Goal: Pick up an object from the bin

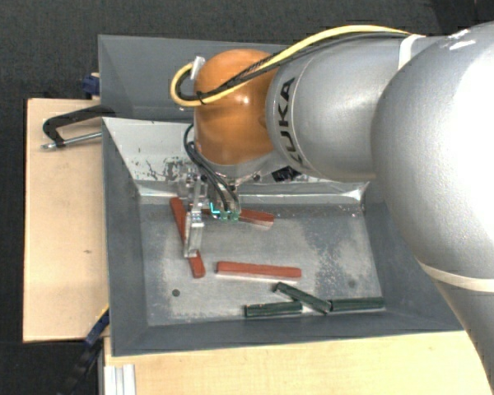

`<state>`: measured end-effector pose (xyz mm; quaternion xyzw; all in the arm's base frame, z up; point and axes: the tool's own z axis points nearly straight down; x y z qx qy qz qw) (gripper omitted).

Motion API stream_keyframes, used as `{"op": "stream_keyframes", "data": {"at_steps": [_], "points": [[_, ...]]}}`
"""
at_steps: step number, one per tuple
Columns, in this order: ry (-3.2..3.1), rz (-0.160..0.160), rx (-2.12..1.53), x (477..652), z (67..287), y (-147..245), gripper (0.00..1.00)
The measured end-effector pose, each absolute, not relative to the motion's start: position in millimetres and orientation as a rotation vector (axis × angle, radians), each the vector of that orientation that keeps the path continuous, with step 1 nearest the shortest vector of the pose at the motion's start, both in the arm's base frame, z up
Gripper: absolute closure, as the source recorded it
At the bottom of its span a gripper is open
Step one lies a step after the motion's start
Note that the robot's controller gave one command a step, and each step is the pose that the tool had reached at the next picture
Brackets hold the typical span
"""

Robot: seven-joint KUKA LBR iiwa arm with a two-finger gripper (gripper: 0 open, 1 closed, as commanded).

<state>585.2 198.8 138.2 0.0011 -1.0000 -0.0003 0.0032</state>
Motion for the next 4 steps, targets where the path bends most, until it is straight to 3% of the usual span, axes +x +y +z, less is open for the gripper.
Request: {"op": "stream_keyframes", "data": {"at_steps": [1, 2, 3, 4], "points": [[-3.143, -0.003, 0.000, 587.4, 143, 198, 0.00], [-3.147, -0.006, -0.022, 575.6, 90, 161, 0.00], [-3.167, -0.018, -0.039, 580.7, 56, 140, 0.00], [-3.144, -0.009, -0.210, 530.8, 66, 138, 0.00]]}}
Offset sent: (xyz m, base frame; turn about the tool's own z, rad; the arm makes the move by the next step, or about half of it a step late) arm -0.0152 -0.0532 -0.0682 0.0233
